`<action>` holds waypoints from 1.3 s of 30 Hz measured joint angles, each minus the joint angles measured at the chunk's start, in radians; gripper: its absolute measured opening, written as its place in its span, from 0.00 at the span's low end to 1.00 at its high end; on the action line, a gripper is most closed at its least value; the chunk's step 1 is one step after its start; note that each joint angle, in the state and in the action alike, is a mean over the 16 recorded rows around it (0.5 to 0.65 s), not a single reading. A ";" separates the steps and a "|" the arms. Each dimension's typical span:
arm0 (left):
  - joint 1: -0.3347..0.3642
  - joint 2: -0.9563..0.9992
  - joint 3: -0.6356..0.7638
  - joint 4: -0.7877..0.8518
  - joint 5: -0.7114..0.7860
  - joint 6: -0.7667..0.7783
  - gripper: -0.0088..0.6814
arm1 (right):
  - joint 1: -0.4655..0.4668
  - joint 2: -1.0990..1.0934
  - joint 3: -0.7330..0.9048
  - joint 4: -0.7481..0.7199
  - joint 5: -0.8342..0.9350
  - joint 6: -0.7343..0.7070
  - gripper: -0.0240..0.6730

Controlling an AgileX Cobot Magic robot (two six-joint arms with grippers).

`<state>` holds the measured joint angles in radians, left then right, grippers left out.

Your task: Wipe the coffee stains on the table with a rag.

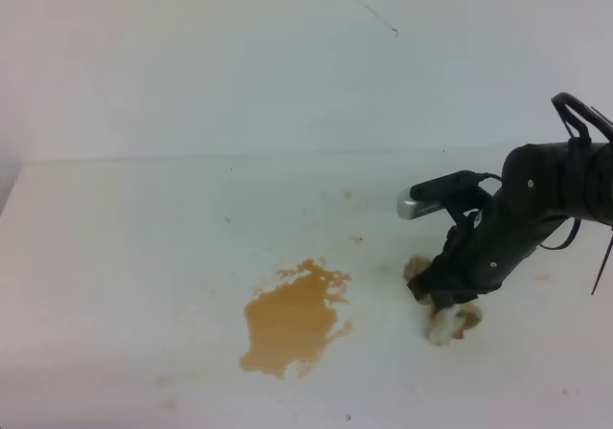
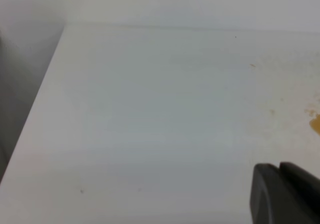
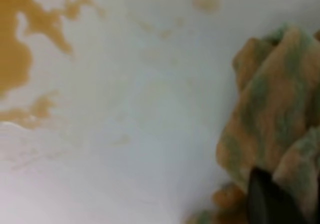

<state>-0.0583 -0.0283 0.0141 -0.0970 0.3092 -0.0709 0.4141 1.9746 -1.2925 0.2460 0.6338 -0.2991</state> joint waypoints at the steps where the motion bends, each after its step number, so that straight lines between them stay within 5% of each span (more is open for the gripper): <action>1: 0.000 0.000 -0.002 0.000 0.000 0.000 0.01 | 0.001 0.002 -0.008 0.020 -0.001 -0.017 0.13; 6: 0.000 0.000 0.000 0.000 0.000 0.000 0.01 | 0.015 0.013 -0.068 0.116 -0.003 -0.106 0.03; 23: 0.000 0.000 -0.014 0.000 0.001 0.000 0.01 | 0.088 0.225 -0.372 0.200 0.124 -0.191 0.03; 39: 0.000 0.000 -0.014 0.000 0.001 0.000 0.01 | 0.210 0.284 -0.408 0.268 0.128 -0.197 0.03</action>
<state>-0.0583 -0.0283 0.0000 -0.0968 0.3101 -0.0709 0.6245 2.2585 -1.7010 0.5136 0.7619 -0.4963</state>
